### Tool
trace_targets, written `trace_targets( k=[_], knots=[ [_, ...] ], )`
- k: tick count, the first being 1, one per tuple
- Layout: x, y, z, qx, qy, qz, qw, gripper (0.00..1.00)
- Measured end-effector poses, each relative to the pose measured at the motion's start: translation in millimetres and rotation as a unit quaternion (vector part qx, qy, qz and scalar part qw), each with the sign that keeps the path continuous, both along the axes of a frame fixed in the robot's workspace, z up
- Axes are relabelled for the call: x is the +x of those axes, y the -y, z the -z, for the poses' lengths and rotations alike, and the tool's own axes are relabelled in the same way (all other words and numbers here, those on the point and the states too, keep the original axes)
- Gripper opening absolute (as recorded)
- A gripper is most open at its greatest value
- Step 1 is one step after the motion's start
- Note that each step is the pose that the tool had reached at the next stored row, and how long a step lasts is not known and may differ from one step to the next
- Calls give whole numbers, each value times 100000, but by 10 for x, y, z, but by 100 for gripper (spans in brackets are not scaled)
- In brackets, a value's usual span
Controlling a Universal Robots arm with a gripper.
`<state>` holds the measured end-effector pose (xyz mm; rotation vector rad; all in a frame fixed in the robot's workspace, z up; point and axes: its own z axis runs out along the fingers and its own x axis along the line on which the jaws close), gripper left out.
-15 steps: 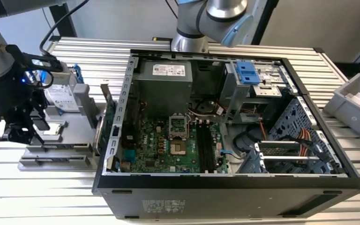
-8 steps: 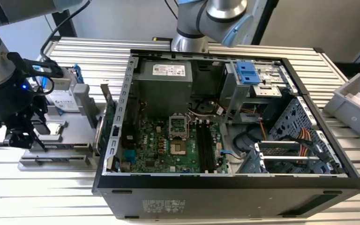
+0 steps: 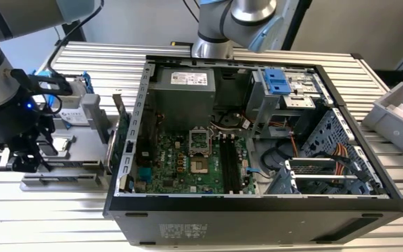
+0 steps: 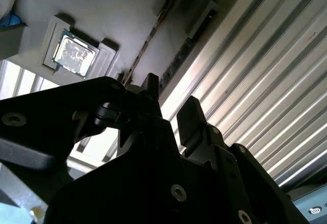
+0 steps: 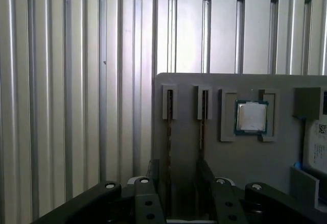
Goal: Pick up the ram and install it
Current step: 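Pick up the ram and move it above insertion slot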
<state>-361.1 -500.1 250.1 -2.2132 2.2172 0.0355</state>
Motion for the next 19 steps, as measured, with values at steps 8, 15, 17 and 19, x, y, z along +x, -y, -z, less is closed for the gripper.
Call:
trace_targets(
  k=[8,15,17,19],
  knots=[
    [0,15,116,3,3,263,100000,100],
    [1,43,218,9,7,508,99999,100],
    [2,48,248,4,1,513,99999,100],
    [4,50,283,1,-1,514,99999,100]
  ],
)
